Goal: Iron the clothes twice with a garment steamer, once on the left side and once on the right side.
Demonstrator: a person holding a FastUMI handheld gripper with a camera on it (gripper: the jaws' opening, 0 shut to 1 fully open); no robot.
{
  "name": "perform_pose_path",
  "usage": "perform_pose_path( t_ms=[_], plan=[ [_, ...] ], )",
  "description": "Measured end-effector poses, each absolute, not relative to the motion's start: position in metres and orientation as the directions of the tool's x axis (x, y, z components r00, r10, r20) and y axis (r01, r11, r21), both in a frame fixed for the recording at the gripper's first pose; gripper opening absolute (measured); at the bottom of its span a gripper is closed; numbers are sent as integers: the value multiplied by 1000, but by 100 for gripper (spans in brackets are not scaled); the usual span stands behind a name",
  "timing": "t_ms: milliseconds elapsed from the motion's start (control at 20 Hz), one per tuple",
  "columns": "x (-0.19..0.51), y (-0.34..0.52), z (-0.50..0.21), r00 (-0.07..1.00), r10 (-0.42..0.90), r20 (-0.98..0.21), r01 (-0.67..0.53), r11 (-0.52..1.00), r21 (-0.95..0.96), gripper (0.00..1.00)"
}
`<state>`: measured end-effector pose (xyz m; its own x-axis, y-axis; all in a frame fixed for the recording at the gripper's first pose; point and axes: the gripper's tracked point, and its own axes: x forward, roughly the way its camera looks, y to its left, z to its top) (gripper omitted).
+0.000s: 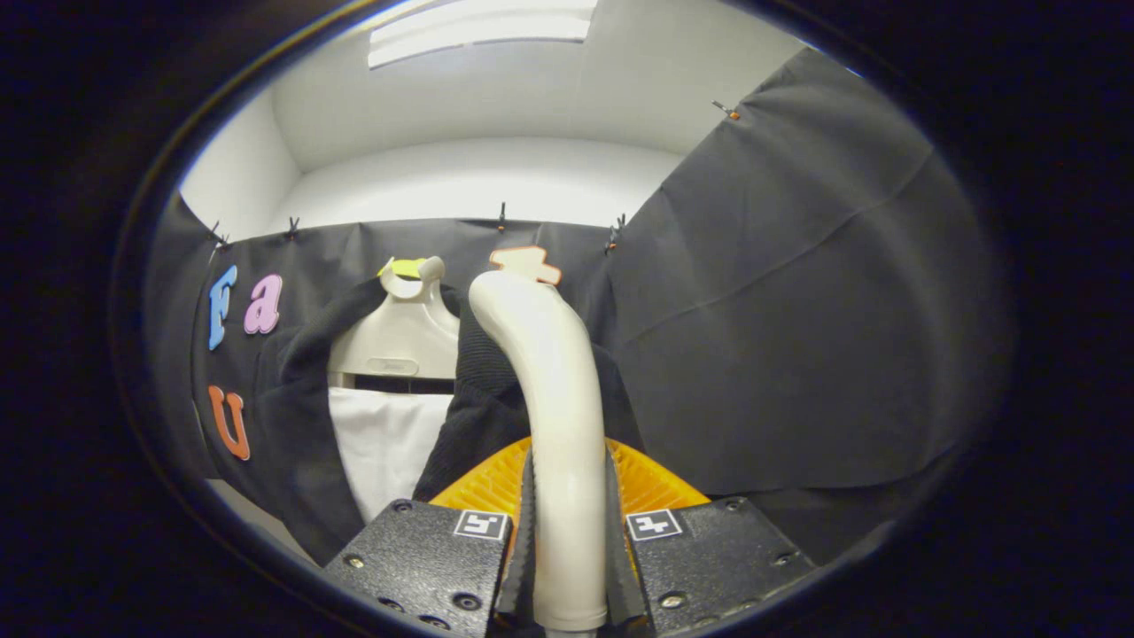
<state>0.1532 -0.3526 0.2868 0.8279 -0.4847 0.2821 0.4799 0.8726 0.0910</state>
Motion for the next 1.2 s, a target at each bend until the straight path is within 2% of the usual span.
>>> perform_pose_path(
  t_ms=[400, 1200],
  plan=[
    [137, -337, 265, 812, -515, 274, 516, 853, 74, 35],
    [119, -313, 162, 805, -587, 86, 581, 810, 81, 36]
  ],
)
